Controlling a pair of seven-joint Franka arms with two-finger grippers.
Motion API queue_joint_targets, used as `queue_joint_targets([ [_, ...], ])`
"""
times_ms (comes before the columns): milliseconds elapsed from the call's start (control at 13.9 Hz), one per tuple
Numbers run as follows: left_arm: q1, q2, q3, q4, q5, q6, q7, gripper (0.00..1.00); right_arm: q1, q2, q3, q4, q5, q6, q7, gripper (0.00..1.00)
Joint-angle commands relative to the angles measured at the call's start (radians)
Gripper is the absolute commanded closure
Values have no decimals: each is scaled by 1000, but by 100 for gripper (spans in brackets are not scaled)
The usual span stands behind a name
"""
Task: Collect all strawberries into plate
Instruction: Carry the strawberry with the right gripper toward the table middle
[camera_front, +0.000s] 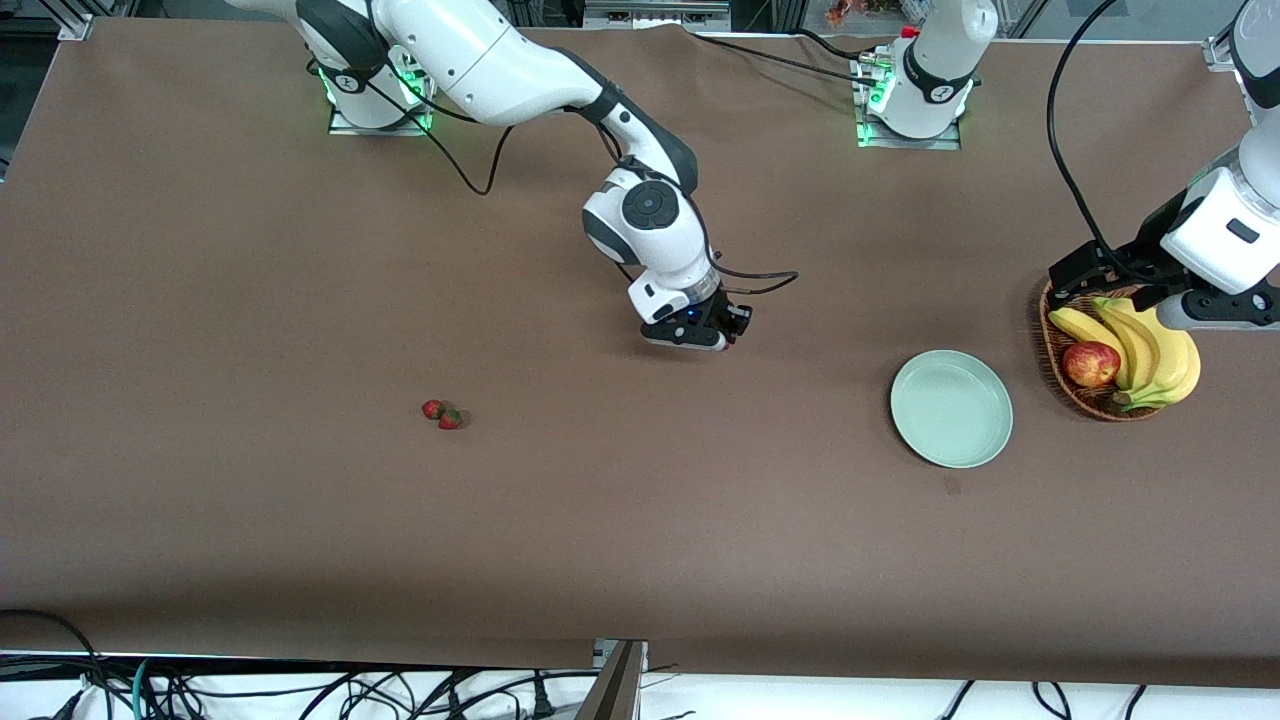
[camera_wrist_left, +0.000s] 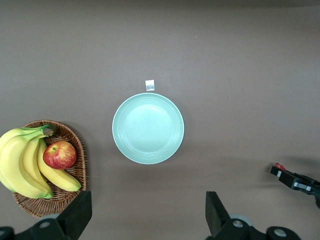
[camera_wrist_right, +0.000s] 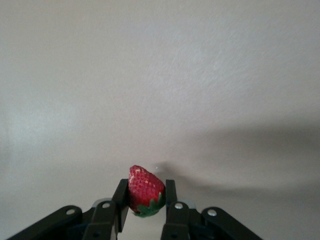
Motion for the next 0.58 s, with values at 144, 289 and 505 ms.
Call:
queue_joint_targets([
  [144, 2, 13, -1, 29, -18, -28, -6, 0, -14, 6, -25, 53, -16, -11, -11, 0],
  [289, -11, 14, -3, 29, -19, -28, 1, 0, -74, -32, -38, 53, -15, -80, -70, 0],
  [505, -50, 28, -6, 26, -19, -110, 12, 0, -200, -94, -35, 42, -9, -297, -342, 0],
])
